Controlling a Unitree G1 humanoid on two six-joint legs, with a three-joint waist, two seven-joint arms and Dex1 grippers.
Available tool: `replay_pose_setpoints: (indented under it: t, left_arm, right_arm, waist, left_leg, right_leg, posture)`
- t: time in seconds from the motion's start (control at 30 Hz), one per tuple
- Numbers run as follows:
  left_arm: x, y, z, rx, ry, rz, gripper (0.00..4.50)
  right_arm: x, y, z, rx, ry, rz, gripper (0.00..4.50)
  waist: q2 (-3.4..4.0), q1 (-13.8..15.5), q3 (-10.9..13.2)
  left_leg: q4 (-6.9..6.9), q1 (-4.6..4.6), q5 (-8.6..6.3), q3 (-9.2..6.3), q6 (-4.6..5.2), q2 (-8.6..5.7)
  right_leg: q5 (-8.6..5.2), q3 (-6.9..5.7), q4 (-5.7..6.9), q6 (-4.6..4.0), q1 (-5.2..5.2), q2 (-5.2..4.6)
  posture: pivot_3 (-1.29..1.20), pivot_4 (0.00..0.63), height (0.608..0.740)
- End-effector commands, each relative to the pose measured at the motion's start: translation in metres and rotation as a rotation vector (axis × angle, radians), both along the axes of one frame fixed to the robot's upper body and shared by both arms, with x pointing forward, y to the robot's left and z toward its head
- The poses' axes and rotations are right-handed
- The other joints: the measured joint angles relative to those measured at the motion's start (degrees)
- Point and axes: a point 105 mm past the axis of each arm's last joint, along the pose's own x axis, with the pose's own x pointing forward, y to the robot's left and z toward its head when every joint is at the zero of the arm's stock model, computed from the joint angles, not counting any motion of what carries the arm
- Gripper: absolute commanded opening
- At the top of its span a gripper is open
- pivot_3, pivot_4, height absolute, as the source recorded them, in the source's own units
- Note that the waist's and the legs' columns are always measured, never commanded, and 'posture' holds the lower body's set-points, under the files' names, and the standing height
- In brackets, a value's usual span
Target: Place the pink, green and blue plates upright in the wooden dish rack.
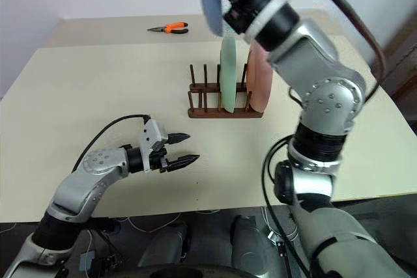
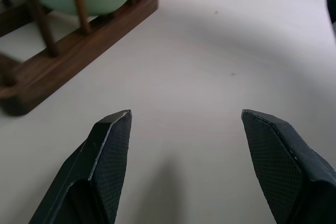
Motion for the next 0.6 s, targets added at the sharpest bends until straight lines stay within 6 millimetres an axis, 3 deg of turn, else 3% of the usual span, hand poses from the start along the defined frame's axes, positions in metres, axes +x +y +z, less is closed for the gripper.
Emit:
replay_pose_setpoints:
  t: [0.03,0.17,0.33,0.6]
  left_arm:
    - [0.001,0.005,0.013,-0.017,-0.057,0.020,3.44]
    - [0.001,0.007,0.014,-0.017,-0.061,0.037,3.44]
    - [-0.003,0.006,0.018,-0.032,-0.055,0.035,3.44]
    - [-0.004,0.006,0.019,-0.027,-0.055,0.033,3.44]
  right_arm:
    - [0.001,0.017,0.005,0.096,0.133,0.097,0.04]
    - [0.015,0.031,-0.020,0.076,0.290,0.091,0.04]
    - [0.030,0.039,-0.069,0.016,0.462,0.011,0.04]
    - [0.049,0.031,-0.090,0.006,0.530,-0.086,0.04]
  waist:
    - [0.00,-0.02,-0.01]
    - [-0.01,0.11,-0.03]
    - [0.01,-0.23,-0.02]
    - [0.02,-0.35,-0.02]
  left_leg:
    - [-0.01,0.00,0.00,0.00,0.00,0.00]
    - [0.00,-0.01,0.01,0.06,-0.02,-0.02]
    - [-0.02,-0.02,0.01,0.13,-0.02,-0.02]
    - [-0.02,0.03,0.01,0.16,-0.01,0.00]
  right_leg:
    - [0.00,0.00,0.02,0.00,-0.02,0.00]
    - [0.00,-0.04,0.05,0.00,-0.02,0.02]
    - [0.00,-0.03,0.04,0.01,-0.04,0.02]
    - [0.00,-0.03,0.13,0.01,-0.07,0.06]
  posture:
    - [0.00,0.150,0.740]
    - [0.00,0.150,0.740]
    - [0.00,0.150,0.740]
    - [0.00,0.150,0.740]
